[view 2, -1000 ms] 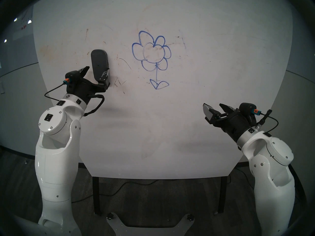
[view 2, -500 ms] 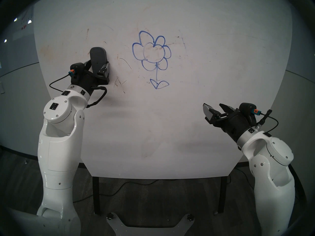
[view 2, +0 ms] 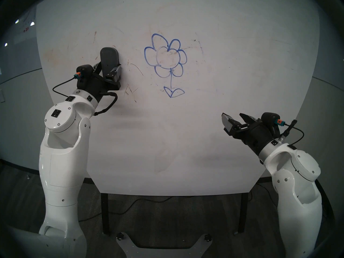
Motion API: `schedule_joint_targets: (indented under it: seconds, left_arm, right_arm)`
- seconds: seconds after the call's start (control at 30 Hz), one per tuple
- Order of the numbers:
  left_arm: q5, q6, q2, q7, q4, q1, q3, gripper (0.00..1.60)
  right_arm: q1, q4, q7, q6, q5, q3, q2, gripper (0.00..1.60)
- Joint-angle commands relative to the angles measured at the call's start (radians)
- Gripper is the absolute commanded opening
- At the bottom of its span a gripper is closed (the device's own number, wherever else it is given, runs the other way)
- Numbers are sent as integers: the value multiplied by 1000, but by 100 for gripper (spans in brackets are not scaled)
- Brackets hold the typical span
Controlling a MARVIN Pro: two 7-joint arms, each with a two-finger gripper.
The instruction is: Erase all marks on the whiteboard with the eraser
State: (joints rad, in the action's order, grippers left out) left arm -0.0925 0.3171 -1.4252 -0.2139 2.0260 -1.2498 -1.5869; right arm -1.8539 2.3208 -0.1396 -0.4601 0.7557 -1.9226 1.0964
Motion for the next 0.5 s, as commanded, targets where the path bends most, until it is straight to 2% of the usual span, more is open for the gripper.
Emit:
schedule_joint_targets:
  seconds: [0.0,0.4,0.43,0.47]
  left_arm:
    - [0,0,15,-38,26,11,39,0]
    - [50,4,29,-72,-15,125,118,0]
    - [50,12,36,-79,-43,167,132,0]
    - [65,-1,21,-79,-29,143,129,0]
  right_arm:
    - [3,16,-2,1,0,0,-2,160]
    - [3,15,-2,1,0,0,-2,160]
    - [3,15,-2,1,0,0,-2,160]
    - [4,15,-2,1,0,0,-2,160]
